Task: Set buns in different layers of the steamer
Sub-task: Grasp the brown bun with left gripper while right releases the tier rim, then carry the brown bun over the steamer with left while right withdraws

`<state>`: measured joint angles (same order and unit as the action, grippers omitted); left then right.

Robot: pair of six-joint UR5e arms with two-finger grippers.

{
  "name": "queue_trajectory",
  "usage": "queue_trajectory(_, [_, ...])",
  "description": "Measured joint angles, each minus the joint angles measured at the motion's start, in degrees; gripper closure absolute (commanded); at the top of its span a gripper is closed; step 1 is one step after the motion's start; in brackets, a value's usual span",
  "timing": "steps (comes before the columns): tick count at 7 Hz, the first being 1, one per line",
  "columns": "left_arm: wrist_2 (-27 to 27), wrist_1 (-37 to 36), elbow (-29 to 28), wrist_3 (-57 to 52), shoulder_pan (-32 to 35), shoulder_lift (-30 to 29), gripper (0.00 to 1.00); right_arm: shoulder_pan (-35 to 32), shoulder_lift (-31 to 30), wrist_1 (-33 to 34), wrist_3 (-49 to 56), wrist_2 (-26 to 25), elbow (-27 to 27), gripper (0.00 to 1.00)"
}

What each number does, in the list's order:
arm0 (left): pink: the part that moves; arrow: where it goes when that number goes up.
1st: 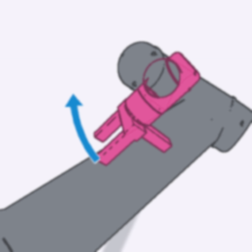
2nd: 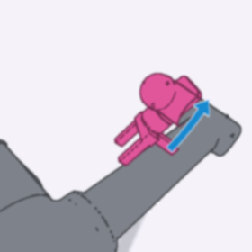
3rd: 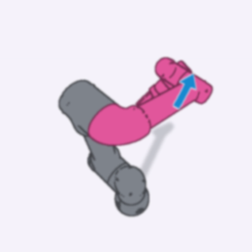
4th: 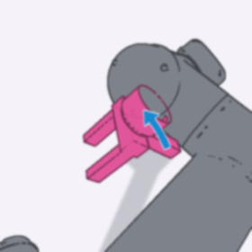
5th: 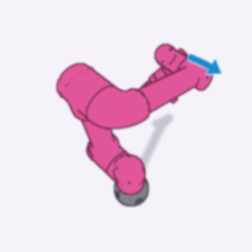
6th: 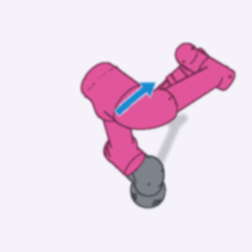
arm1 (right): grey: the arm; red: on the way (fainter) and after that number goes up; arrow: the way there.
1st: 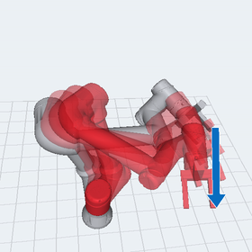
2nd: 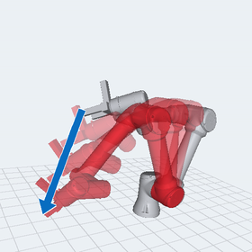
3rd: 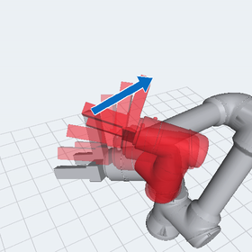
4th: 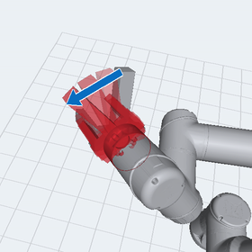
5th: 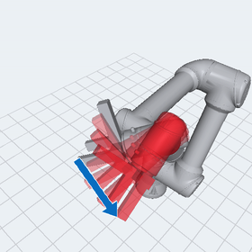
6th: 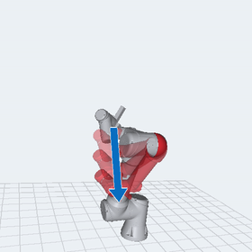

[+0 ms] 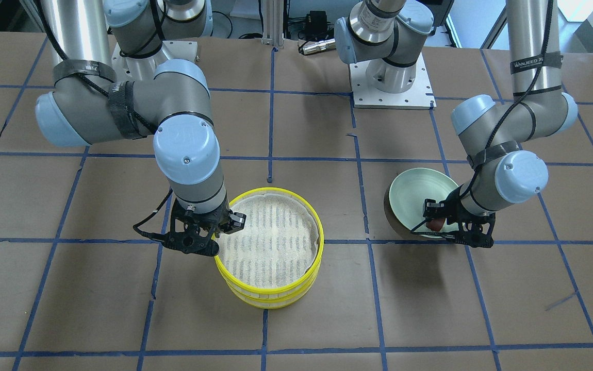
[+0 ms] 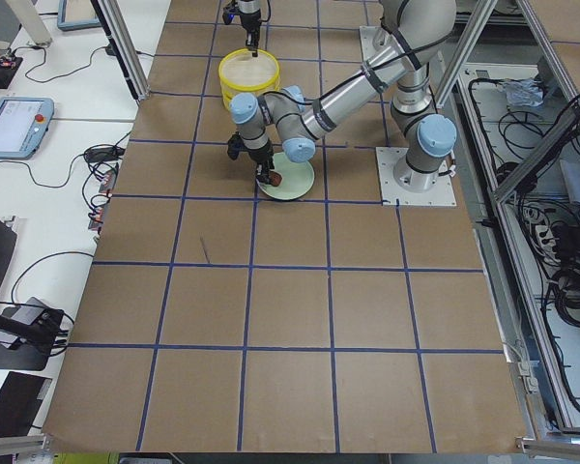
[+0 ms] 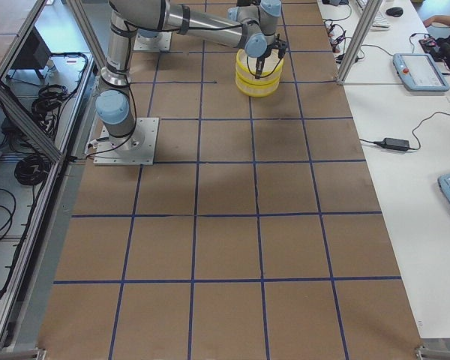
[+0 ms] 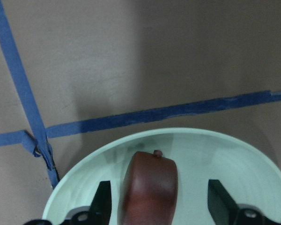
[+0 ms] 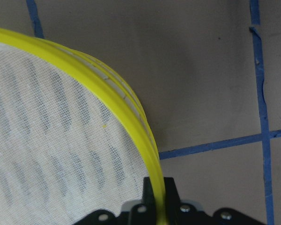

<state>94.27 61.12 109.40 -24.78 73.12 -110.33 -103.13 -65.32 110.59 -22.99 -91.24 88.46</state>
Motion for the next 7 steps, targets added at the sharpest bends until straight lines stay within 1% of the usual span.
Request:
queue_trajectory(1, [0.61, -0.13, -0.58, 0.37, 0.12, 0.51, 0.99, -0.03, 0.24, 0.33, 0.07, -0.68, 0.08, 0.90])
queue_trajectory(3, [0.18, 0.18, -3.36, 0.95, 1.04, 3.32, 0.99, -0.08, 0.47, 1.23, -0.23, -0.83, 0.15, 0.90])
queue_trajectory(5, [-1.22, 1.51, -6.93, 2.28, 4.72, 6.08, 0.99, -0.72, 0.70, 1.37, -0.58, -0.51, 0.21, 0.90])
queue_trajectory(7, [-3.74, 3.03, -10.96, 7.22, 8.98, 6.92, 0.99, -0.99, 0.88, 1.38, -0.62, -0.40, 0.31, 0.87])
